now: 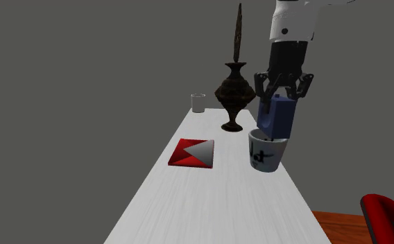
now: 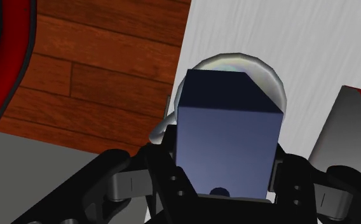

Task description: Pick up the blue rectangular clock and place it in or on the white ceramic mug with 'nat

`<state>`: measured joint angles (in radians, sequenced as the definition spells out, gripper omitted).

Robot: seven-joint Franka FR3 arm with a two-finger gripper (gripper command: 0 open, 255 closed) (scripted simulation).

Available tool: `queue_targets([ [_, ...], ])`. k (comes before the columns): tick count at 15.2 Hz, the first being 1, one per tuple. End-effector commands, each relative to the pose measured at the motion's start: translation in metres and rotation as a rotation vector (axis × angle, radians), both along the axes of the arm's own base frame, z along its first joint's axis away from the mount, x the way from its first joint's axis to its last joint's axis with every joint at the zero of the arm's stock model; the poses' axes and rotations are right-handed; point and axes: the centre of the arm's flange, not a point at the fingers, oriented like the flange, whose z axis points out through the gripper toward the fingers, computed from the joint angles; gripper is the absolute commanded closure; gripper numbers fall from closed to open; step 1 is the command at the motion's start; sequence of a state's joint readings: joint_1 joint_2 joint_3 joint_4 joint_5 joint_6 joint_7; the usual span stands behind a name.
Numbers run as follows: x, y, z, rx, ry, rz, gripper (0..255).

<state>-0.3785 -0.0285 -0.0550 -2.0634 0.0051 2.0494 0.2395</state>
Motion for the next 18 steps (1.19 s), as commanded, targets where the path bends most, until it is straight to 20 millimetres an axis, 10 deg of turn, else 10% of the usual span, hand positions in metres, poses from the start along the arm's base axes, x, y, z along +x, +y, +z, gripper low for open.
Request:
queue_targets([
  [1,0.0,0.0,-0.002,0.001,0.001,0.001,255],
  [6,0.0,0.0,-0.002,0.001,0.001,0.001,255],
  [7,0.0,0.001,-0.002,0.001,0.001,0.001,0],
  [12,0.0,0.0,-0.002,0.001,0.001,0.001,0],
  [18,-0.001,0.0,0.048,0.001,0.001,0.001,0],
])
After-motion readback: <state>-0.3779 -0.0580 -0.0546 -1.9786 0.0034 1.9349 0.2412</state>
